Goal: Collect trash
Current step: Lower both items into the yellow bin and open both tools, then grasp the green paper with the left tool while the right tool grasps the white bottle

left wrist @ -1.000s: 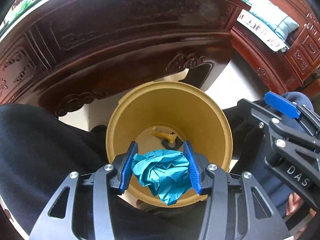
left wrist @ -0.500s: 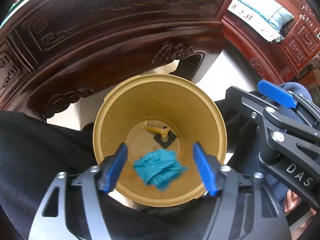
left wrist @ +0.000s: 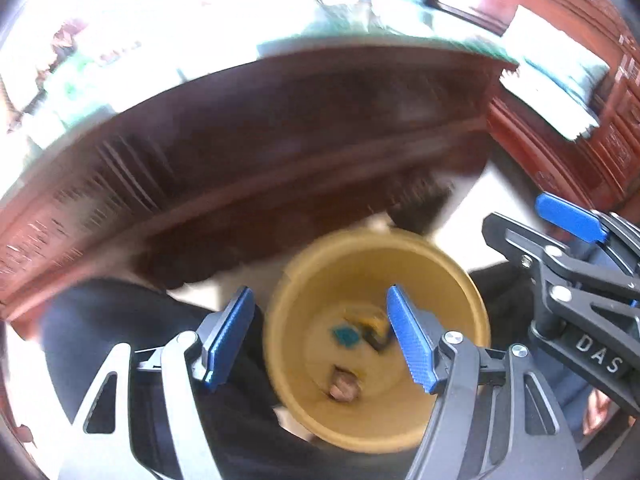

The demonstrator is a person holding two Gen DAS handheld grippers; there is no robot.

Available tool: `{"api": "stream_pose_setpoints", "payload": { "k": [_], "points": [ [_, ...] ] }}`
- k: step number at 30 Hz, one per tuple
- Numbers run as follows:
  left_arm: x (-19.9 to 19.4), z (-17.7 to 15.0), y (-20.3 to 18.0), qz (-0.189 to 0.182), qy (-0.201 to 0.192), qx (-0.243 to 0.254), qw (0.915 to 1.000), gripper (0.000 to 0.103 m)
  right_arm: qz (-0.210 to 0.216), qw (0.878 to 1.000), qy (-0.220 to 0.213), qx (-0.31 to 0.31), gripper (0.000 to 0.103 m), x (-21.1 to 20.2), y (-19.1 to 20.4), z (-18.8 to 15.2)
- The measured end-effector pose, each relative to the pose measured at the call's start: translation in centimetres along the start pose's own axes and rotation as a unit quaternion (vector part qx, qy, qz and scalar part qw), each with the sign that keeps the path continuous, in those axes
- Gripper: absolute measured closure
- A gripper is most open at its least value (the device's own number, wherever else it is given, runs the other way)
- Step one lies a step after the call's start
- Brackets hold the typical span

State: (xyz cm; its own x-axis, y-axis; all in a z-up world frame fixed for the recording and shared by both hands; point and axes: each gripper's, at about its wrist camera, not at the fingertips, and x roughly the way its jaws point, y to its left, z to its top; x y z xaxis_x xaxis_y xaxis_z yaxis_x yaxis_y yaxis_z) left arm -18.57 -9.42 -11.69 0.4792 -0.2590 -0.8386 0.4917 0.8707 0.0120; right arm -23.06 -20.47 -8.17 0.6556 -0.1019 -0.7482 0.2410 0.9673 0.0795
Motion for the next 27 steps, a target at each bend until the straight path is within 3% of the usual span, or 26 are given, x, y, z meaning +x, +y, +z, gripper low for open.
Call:
{"api": "stream_pose_setpoints", "payload": {
  "k": [8,16,24,27],
  "points": [
    [-3.1,5.6,6.0,0.044,-0.066,-0.074,0.9941,0.034,0.029,0.998,-0.05,-0.028,0.038,-0.6,3.5,7.3],
    [-4.6,10.5,13.7,0.097,-0.109,-0.155,0.9771,0.034,0.066,0.993,-0.069,-0.075,0.038,0.9,8.3,13.6],
    [-3.7,14.3,20.1,0.169,-0.124,-0.191,0.959,0.034,0.096,0.989,-0.068,-0.093,0.035,4.4,13.6,17.6],
    [-2.5,15.6,22.7,0.168,-0.115,-0.202,0.958,0.034,0.11,0.987,-0.062,-0.095,0.035,5.9,15.4,18.9]
  ]
}}
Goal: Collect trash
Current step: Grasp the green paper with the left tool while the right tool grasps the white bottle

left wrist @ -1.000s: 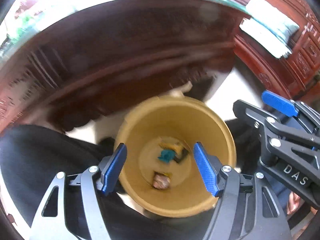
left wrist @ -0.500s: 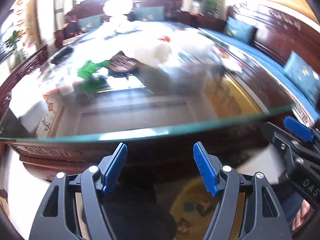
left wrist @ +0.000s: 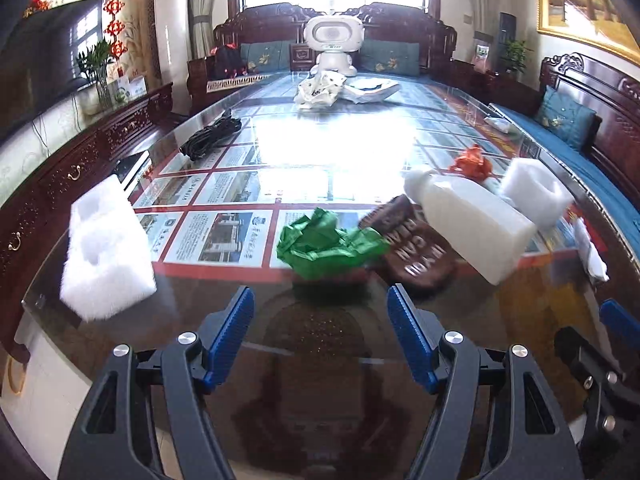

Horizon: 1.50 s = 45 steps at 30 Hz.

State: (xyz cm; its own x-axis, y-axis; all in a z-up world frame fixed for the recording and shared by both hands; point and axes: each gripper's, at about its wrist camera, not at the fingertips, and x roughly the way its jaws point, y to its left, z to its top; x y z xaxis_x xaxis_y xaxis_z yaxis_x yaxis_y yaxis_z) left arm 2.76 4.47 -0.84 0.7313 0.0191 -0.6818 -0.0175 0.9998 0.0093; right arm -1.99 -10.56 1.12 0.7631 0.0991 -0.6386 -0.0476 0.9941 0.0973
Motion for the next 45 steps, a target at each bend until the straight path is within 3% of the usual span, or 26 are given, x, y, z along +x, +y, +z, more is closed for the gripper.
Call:
{"api": "stream_pose_setpoints", "payload": {
  "k": [10,14,18,22,26,28,30,33,39,45],
  "points": [
    [5.2,1.9,0.3,-0.046,0.041,0.005,0.9981,0.034,0.002,1.0,0.004,0.004,0.034,3.3,0.9,2.0],
    [6.3,2.5,0.4,-0.043,0.041,0.016,0.9981,0.034,0.0,1.0,0.006,0.006,0.033,4.1,0.6,2.1],
    [6.7,3.3,0.8,-0.041,0.035,0.017,0.9984,0.025,0.001,1.0,0.013,0.006,0.033,4.7,0.8,2.0],
    [7.2,4.1,1.0,-0.042,0.032,0.028,0.9982,0.023,0.003,1.0,0.015,0.006,0.033,4.9,0.9,2.0],
    [8.4,4.4,0.5,-0.057,0.059,0.043,0.9957,0.023,0.002,1.0,0.013,0.008,0.033,4.9,0.8,2.2],
    [8.6,4.3,0.4,-0.057,0.063,0.045,0.9954,0.027,0.001,1.0,0.013,0.007,0.033,4.9,0.8,2.2],
    [8.4,4.3,0.4,-0.058,0.06,0.046,0.9954,0.041,-0.004,1.0,0.012,0.004,0.033,4.9,0.8,2.2],
    [8.2,4.5,0.5,-0.063,0.064,0.036,0.9953,0.05,-0.004,1.0,0.015,0.001,0.033,5.1,0.8,2.3],
    [8.0,4.5,0.9,-0.077,0.065,0.025,0.9946,0.058,0.009,1.0,0.017,-0.003,0.033,5.4,0.6,3.0],
    [7.7,4.3,1.6,-0.099,0.072,0.003,0.9925,0.058,0.021,0.999,0.029,-0.009,0.029,6.5,0.2,4.2]
  ]
}}
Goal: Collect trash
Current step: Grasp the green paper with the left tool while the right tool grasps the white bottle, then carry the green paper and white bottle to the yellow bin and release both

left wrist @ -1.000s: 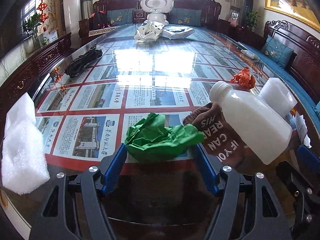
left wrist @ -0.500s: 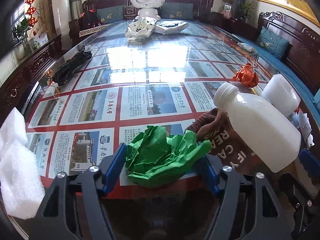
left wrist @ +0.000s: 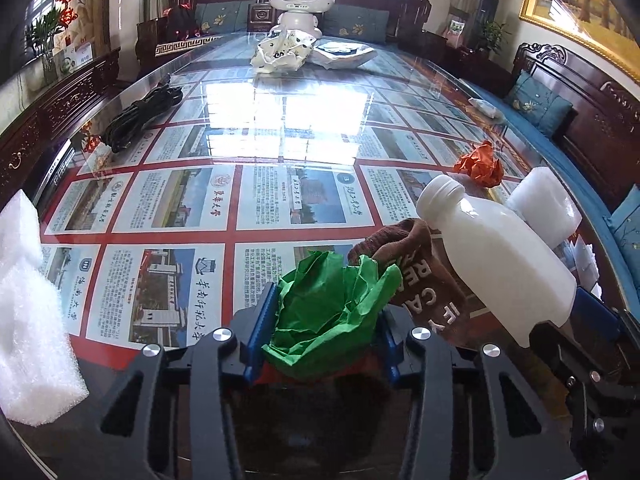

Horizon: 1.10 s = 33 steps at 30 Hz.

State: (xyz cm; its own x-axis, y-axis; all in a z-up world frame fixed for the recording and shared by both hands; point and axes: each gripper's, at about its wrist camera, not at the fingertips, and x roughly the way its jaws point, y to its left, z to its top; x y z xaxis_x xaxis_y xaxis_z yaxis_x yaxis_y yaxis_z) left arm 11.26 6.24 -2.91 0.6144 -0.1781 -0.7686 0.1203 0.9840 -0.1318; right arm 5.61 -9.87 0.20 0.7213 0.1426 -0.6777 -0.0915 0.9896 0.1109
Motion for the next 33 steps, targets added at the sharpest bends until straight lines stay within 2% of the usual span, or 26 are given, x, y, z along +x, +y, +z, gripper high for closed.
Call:
{"api": "stream_pose_setpoints", "payload": {
  "k": [13,18,24,33],
  "points": [
    [-0.8,-0.1,0.0,-0.009,-0.005,-0.005,0.9999,0.058,-0.004,0.998,0.04,-0.045,0.029,4.0,0.8,2.3],
    [-0.9,-0.1,-0.1,-0.01,-0.007,-0.004,0.9999,0.058,-0.01,0.997,0.055,-0.05,0.043,5.0,0.8,2.3],
    [-0.9,-0.4,-0.3,-0.011,-0.005,0.001,0.9999,0.058,-0.002,0.998,0.049,-0.043,0.053,4.4,0.7,2.1],
    [-2.9,-1.5,-1.2,-0.007,-0.018,0.008,0.9998,0.058,0.005,0.999,0.028,-0.027,0.054,1.0,0.1,0.7]
  ]
}}
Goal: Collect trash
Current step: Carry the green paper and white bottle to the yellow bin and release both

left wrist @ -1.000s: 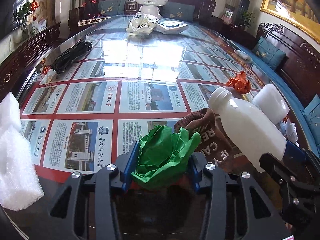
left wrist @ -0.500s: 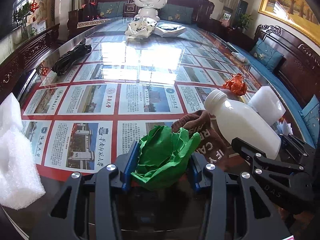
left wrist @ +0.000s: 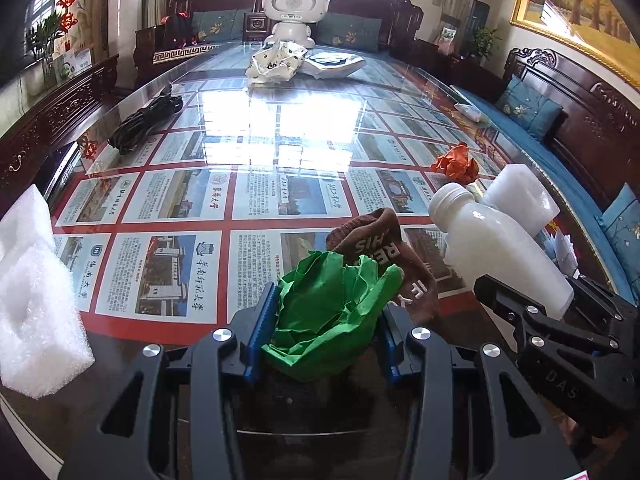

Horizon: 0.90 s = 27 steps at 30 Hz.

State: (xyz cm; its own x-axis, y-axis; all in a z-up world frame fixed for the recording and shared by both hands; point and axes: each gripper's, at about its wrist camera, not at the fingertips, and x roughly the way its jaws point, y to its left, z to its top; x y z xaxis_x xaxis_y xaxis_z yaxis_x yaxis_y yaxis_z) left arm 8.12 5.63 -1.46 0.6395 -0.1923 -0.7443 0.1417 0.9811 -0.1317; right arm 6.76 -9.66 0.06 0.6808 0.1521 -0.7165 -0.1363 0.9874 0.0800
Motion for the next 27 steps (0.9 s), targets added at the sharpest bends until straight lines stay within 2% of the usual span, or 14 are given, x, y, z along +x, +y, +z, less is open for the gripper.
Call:
{"api": "stream_pose_setpoints", "payload": {
  "k": [10,13,21,27],
  "points": [
    [-5.8,-4.0,-3.9,-0.025,-0.018,0.03,0.9991,0.058,0.004,0.999,-0.04,0.016,0.054,-8.8,-0.7,-4.7],
    [-7.6,-5.9,-5.4,-0.035,-0.021,0.041,0.9983,0.058,0.004,0.998,-0.047,0.03,0.054,-11.7,-1.4,-7.1],
    [-10.5,-12.5,-10.0,-0.071,0.002,0.071,0.9949,0.058,-0.014,0.997,-0.058,0.048,0.054,-18.1,-3.1,-14.1],
    [-12.0,-17.9,-13.2,-0.093,0.013,0.105,0.99,0.058,-0.041,0.996,-0.036,0.068,0.054,-19.8,-4.2,-20.4]
  ]
}}
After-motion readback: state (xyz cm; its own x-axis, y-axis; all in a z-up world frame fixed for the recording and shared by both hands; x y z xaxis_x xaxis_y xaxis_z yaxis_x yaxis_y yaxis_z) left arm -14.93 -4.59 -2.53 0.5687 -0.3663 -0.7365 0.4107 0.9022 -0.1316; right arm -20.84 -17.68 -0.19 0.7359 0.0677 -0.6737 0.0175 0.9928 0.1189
